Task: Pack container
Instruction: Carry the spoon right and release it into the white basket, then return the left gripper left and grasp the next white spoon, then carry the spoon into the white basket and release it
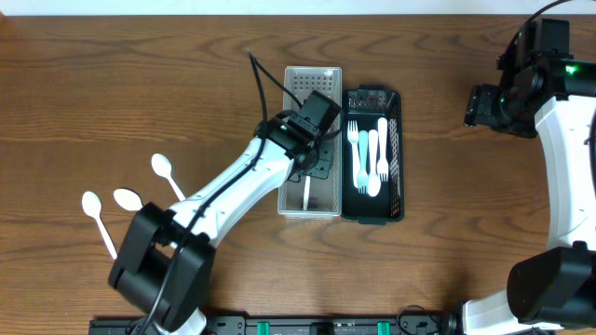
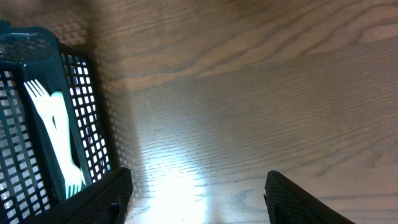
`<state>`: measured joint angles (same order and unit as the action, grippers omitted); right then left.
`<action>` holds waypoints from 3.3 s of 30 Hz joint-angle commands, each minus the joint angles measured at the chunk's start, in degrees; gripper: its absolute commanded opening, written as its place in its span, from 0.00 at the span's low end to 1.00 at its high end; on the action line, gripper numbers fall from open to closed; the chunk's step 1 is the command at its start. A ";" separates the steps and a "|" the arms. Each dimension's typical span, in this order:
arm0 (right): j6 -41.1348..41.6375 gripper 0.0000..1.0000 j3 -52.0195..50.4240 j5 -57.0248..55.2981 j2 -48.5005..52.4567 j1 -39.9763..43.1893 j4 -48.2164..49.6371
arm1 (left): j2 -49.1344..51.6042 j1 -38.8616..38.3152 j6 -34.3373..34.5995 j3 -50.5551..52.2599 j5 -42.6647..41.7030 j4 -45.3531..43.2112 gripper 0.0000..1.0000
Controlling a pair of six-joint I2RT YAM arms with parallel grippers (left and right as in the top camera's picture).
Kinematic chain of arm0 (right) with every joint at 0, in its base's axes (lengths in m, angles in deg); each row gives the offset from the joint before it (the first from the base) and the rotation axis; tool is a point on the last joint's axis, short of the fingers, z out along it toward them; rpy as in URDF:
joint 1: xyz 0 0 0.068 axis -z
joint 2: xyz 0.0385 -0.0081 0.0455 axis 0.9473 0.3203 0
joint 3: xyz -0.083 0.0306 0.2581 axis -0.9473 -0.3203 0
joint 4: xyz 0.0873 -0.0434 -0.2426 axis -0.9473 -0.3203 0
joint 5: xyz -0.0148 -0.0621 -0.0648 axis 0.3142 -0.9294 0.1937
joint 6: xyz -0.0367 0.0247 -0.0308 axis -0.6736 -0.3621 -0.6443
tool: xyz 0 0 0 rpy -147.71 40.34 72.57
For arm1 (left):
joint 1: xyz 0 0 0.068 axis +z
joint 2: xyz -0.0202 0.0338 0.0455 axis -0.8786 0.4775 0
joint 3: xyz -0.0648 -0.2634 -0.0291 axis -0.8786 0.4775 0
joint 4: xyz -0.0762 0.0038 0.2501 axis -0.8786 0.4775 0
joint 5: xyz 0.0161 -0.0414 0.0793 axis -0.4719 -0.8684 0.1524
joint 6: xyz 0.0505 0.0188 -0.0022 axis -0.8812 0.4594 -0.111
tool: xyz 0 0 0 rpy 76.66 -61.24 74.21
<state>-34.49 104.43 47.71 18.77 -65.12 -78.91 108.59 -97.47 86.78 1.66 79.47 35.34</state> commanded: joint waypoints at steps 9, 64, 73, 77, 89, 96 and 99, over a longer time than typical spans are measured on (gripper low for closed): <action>-0.59 0.72 -0.20 0.22 -0.17 0.11 -0.28 | -22.32 12.94 2.10 -3.98 10.80 18.25 0.98; -0.59 0.72 -0.20 1.51 -0.17 0.04 -0.07 | 9.75 47.76 4.81 7.96 1.44 6.99 0.98; -0.59 0.72 -0.20 1.51 -0.17 0.07 -0.04 | 9.75 47.76 4.83 7.96 1.42 8.55 0.57; -0.59 0.72 -0.20 1.53 -0.17 0.07 -0.02 | 9.73 47.76 4.83 7.96 1.42 8.55 0.34; -0.59 0.72 -0.20 1.51 -0.17 0.07 -0.02 | 9.25 47.76 4.81 7.65 1.46 8.52 0.09; -0.59 0.72 -0.20 1.51 -0.17 0.04 -0.04 | 1.92 45.11 4.66 5.31 1.46 11.65 0.06; -0.59 0.72 -0.20 1.51 -0.17 0.07 -0.07 | -5.07 40.92 3.89 3.76 1.42 13.92 0.06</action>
<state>-34.49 104.39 49.02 18.77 -65.12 -78.88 111.06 -52.88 91.63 9.03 80.55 48.12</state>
